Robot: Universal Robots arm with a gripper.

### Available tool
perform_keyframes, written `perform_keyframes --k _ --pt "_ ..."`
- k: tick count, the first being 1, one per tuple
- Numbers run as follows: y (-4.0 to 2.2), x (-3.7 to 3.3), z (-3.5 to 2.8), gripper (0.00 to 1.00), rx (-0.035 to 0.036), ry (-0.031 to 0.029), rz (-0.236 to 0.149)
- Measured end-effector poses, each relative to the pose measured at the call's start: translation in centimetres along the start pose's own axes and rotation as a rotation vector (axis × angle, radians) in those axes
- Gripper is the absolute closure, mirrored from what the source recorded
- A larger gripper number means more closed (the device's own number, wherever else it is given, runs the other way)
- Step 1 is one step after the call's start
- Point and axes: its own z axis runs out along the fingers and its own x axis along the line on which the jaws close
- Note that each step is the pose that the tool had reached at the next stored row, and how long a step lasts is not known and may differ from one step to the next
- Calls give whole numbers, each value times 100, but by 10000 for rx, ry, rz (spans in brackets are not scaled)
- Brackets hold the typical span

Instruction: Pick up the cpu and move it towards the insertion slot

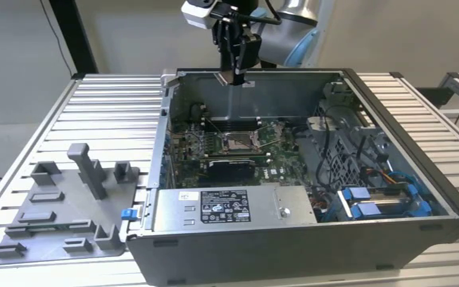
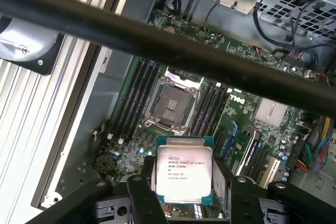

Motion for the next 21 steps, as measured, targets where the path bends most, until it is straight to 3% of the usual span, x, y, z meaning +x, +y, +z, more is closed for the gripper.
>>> perform_keyframes --k 8,12,15,21 --pt "0 -1 9 100 -4 -6 180" --pt "-1 -1 15 100 -28 -26 480" --pt "-2 -1 33 100 -93 -53 725" --pt "-2 -1 51 100 -133 -94 1482"
